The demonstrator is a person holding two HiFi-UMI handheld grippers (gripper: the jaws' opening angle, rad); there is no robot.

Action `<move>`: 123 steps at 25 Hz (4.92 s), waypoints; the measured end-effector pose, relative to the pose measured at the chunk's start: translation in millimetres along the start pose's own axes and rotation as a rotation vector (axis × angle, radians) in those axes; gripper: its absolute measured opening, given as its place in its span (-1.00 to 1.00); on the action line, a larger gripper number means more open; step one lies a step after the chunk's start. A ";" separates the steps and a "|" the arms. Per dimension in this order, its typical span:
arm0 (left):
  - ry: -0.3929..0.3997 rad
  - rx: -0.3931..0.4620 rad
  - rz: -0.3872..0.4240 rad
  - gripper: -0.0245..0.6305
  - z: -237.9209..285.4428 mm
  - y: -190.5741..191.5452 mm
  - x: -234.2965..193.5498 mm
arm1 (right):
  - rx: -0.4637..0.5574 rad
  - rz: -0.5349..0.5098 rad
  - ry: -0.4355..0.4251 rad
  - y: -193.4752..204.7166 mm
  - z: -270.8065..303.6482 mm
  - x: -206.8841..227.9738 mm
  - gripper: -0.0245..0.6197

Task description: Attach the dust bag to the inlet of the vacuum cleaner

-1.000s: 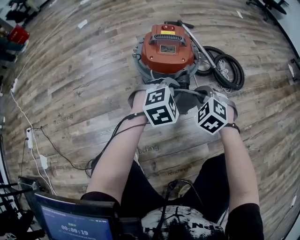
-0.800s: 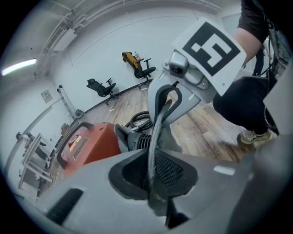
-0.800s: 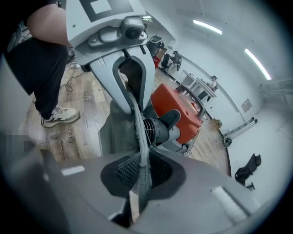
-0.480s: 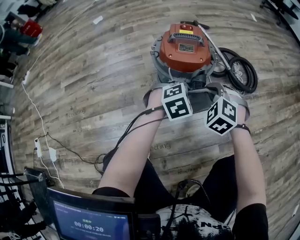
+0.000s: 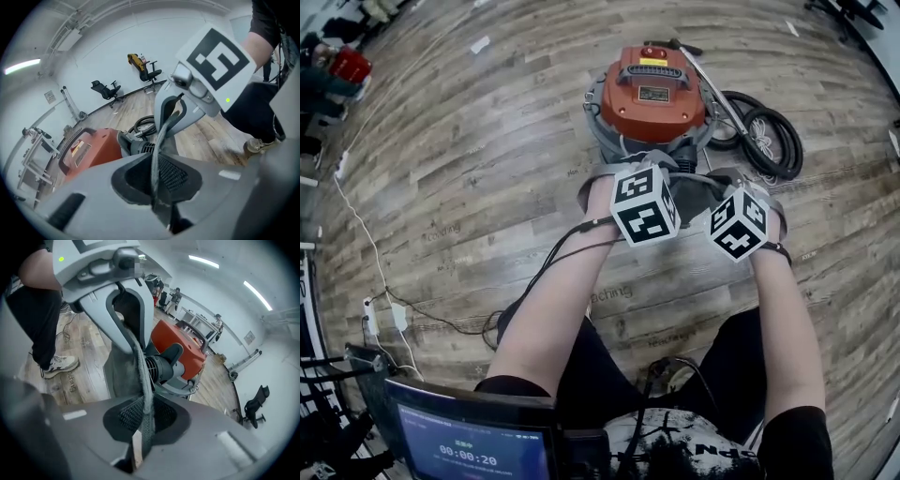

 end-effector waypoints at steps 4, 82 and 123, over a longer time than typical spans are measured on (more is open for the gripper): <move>0.012 0.032 -0.035 -0.78 5.3 -3.6 -1.2 | -0.028 -0.050 0.024 2.8 -2.5 2.8 -0.86; -0.022 0.085 -0.115 -0.23 -3.7 12.4 4.2 | 0.207 0.049 0.003 3.7 -23.0 -0.6 -0.21; -0.007 0.734 -0.534 -0.92 -371.6 -58.3 -89.2 | 0.570 0.210 -0.326 -252.8 -324.8 30.5 -0.90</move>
Point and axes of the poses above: the fingertips, and each gripper's own axes: z forward along the fingers, x to its right, y out of its underside, the point moved 10 cm from there along -z, backward along the fingers, and after that the axes turned 11 degrees about z, right-handed, at the moved point
